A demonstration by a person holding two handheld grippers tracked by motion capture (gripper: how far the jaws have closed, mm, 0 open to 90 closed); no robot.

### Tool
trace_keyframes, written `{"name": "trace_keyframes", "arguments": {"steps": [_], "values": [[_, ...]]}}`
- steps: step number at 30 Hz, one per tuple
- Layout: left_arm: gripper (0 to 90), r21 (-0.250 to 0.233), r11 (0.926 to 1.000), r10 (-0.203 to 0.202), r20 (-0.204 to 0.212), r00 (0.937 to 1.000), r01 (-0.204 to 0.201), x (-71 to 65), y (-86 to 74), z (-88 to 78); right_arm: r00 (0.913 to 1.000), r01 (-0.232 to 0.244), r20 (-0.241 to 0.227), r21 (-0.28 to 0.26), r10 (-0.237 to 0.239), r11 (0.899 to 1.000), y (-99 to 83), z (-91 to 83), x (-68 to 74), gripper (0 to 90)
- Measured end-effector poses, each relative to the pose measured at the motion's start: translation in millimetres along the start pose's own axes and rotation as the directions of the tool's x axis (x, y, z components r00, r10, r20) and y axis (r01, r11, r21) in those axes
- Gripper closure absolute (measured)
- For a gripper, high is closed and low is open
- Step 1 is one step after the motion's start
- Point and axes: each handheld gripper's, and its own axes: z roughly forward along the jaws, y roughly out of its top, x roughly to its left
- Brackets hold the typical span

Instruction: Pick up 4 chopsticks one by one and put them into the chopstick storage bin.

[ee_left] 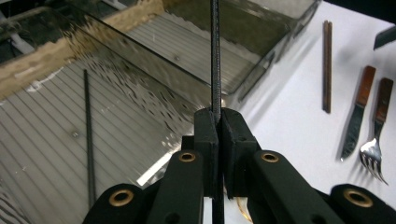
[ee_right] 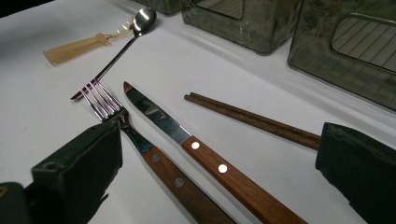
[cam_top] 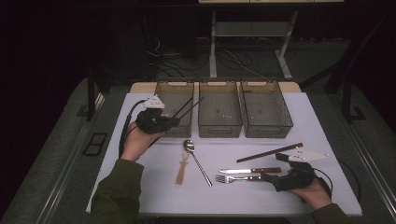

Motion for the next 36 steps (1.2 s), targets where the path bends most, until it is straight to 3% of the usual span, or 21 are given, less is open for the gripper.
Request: {"name": "trace_keyframes", "arguments": {"steps": [12,19,27,30,36], "values": [[85.1,-0.024,0.9996,-0.014,-0.057,0.9983,0.012,24.7,24.5,8.7,0.9999,-0.011,-0.004,-0.007,0.011,1.000,-0.1,-1.0,-1.0,0.8],[85.1,-0.058,0.9975,-0.045,-0.106,0.9933,0.039,41.9,31.5,18.5,0.9999,-0.013,-0.008,-0.014,0.012,1.000,0.1,-1.8,-1.1,0.8],[85.1,-0.064,0.9950,-0.086,-0.151,0.9847,0.077,58.7,33.2,29.2,0.9998,-0.016,-0.007,-0.017,0.016,1.000,0.0,-2.6,-1.6,0.8],[85.1,-0.079,0.9911,-0.119,-0.158,0.9802,0.107,64.0,31.1,33.2,0.9998,-0.016,-0.008,-0.015,0.015,1.000,0.0,-2.4,-1.3,0.8],[85.1,-0.088,0.9882,-0.139,-0.168,0.9761,0.125,73.6,24.6,39.4,0.9998,-0.016,-0.009,-0.014,0.016,1.000,-0.3,-2.5,-1.2,0.8]]}}
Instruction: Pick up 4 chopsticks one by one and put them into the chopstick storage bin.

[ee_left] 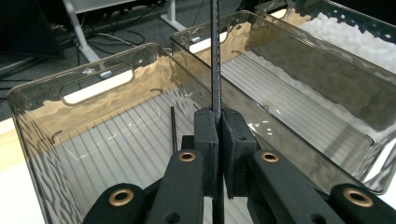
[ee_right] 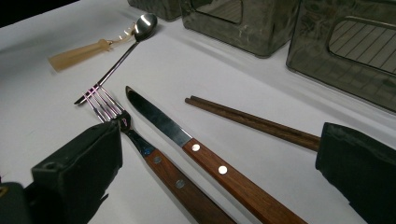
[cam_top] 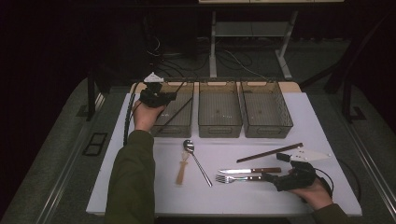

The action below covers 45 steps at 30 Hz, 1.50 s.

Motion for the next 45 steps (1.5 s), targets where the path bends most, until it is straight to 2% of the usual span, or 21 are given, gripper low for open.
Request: {"name": "trace_keyframes", "arguments": {"steps": [9,16,25,30,36,45], "values": [[84.9,0.070,0.9975,0.011,-0.025,0.9996,-0.009,2.8,-7.8,9.7,1.0000,0.000,-0.003,0.000,0.000,1.000,0.0,0.2,0.0,0.8],[84.8,0.088,0.9960,-0.012,-0.042,0.9990,0.015,7.1,-17.4,13.8,1.0000,0.000,-0.003,0.002,0.000,1.000,0.0,0.4,0.0,0.8],[84.3,0.127,0.9916,-0.018,-0.061,0.9980,0.026,9.9,-22.1,17.2,1.0000,0.006,0.000,0.002,-0.006,1.000,-0.2,0.7,-0.1,0.8],[72.3,0.140,0.9897,-0.017,-0.077,0.9969,0.028,9.5,-21.8,18.4,1.0000,0.006,-0.002,0.003,-0.006,1.000,-0.1,0.5,0.5,0.8],[65.5,0.136,0.9902,-0.018,-0.082,0.9965,0.029,8.2,-22.0,19.0,1.0000,0.007,-0.001,0.003,-0.007,1.000,0.0,0.5,0.4,0.8],[54.7,0.134,0.9910,0.001,-0.071,0.9975,0.008,5.0,-20.2,16.4,1.0000,0.007,0.000,0.002,-0.007,1.000,0.0,0.4,0.5,0.8]]}}
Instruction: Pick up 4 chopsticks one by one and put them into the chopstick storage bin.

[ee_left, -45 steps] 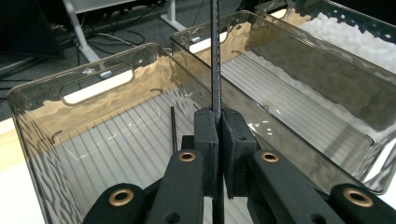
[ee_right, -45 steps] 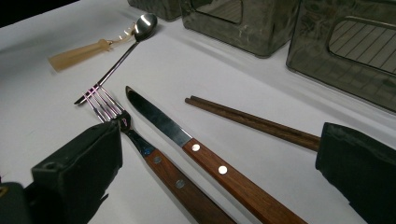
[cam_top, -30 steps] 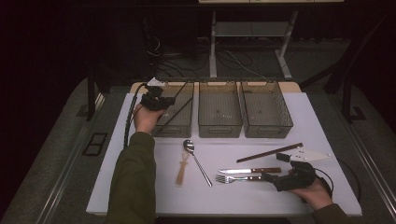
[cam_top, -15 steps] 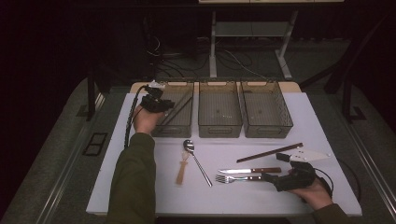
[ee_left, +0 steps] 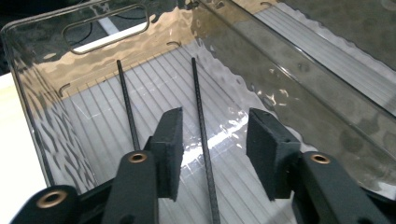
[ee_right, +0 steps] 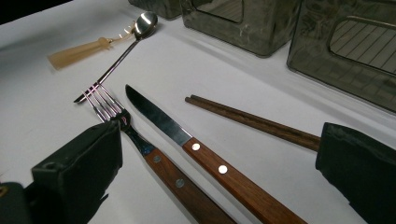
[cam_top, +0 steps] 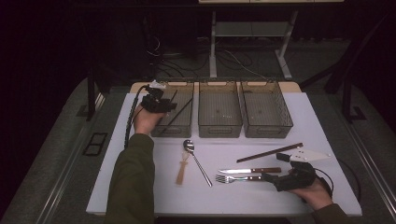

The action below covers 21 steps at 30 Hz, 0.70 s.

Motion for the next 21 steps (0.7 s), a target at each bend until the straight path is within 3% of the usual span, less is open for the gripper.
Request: {"name": "trace_keyframes", "arguments": {"steps": [7,10,21], "values": [[46.8,-0.007,0.9991,0.043,0.053,0.9977,-0.043,-6.0,1.5,-8.2,1.0000,-0.001,0.001,0.000,0.001,1.000,0.0,-0.1,-0.1,0.8],[43.6,-0.026,0.9992,0.032,0.075,0.9966,-0.030,-8.7,0.4,-13.2,1.0000,0.000,0.002,0.000,0.000,1.000,0.0,0.0,0.0,0.8],[33.4,-0.071,0.9963,0.058,0.152,0.9866,-0.048,-26.1,-4.9,-33.5,1.0000,-0.003,0.004,-0.001,0.003,1.000,0.1,-0.2,-0.1,0.8]]}}
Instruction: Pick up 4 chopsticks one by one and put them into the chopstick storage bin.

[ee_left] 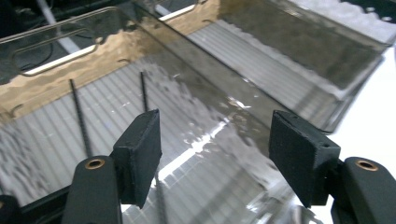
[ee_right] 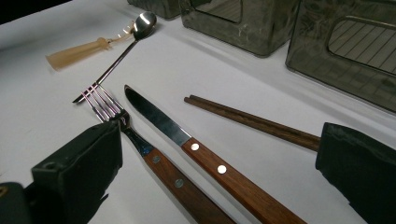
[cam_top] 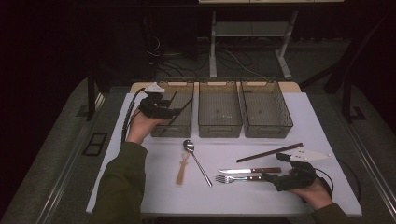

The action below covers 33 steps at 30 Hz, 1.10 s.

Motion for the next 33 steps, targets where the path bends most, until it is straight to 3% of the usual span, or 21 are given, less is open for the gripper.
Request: {"name": "trace_keyframes", "arguments": {"steps": [5,12,26,33], "values": [[28.0,0.001,0.9999,0.013,0.035,0.9993,-0.013,-13.7,-7.7,-5.7,1.0000,0.004,-0.001,0.001,-0.004,1.000,0.0,0.3,0.0,0.8],[20.7,0.009,0.9988,0.048,0.053,0.9974,-0.048,-34.3,-23.0,-13.2,1.0000,0.004,0.001,0.002,-0.004,1.000,0.0,0.4,-0.1,0.8],[10.6,-0.053,0.9970,0.060,0.088,0.9943,-0.056,-73.4,-57.4,-34.8,1.0000,0.000,0.001,0.002,0.000,1.000,0.0,0.1,-0.1,0.8],[3.8,-0.068,0.9960,0.064,0.080,0.9948,-0.059,-88.5,-80.0,-39.4,1.0000,0.001,0.002,0.001,-0.001,1.000,0.1,-0.2,0.0,0.8]]}}
